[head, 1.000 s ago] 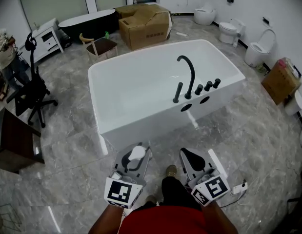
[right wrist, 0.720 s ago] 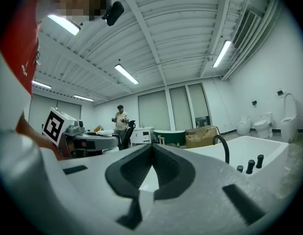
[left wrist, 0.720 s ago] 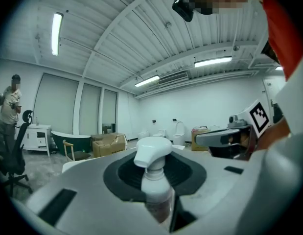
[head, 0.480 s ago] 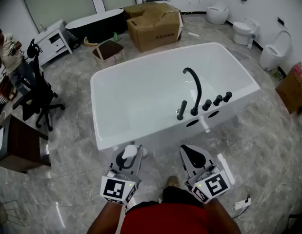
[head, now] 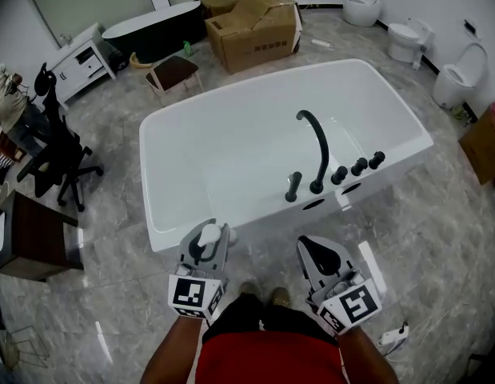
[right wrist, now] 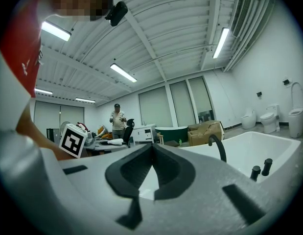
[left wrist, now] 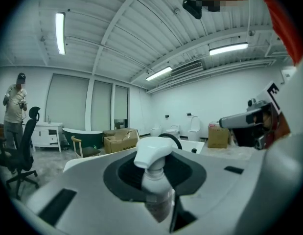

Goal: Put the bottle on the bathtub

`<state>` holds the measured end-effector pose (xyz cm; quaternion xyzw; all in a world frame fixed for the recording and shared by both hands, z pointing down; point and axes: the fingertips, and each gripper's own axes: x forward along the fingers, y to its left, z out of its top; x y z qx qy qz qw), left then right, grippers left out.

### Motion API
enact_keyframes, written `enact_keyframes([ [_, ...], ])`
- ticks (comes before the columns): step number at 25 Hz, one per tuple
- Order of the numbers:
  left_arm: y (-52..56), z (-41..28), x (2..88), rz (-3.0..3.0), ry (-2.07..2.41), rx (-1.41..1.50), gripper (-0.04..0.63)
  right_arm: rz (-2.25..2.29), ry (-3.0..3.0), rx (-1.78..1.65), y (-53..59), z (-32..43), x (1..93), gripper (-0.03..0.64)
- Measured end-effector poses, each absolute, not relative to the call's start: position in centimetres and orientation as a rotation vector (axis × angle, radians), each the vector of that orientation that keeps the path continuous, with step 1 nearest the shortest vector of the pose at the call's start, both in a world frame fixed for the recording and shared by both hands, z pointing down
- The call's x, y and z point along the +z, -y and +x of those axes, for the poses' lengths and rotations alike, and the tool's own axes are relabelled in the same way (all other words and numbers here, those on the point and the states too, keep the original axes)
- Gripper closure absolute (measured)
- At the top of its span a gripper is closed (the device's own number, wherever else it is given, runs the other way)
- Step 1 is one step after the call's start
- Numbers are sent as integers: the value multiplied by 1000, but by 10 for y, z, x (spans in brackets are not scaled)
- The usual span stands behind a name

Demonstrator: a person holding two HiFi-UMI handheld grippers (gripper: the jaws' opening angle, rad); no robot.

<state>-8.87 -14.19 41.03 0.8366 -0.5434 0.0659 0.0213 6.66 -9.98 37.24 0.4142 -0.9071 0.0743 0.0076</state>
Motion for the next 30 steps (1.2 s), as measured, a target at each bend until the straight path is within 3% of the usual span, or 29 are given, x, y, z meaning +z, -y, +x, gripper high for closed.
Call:
enact_keyframes([
  [30, 280, -94, 609, 2574, 1445, 467, 500, 1434, 2518, 391, 166, 58, 452, 612],
])
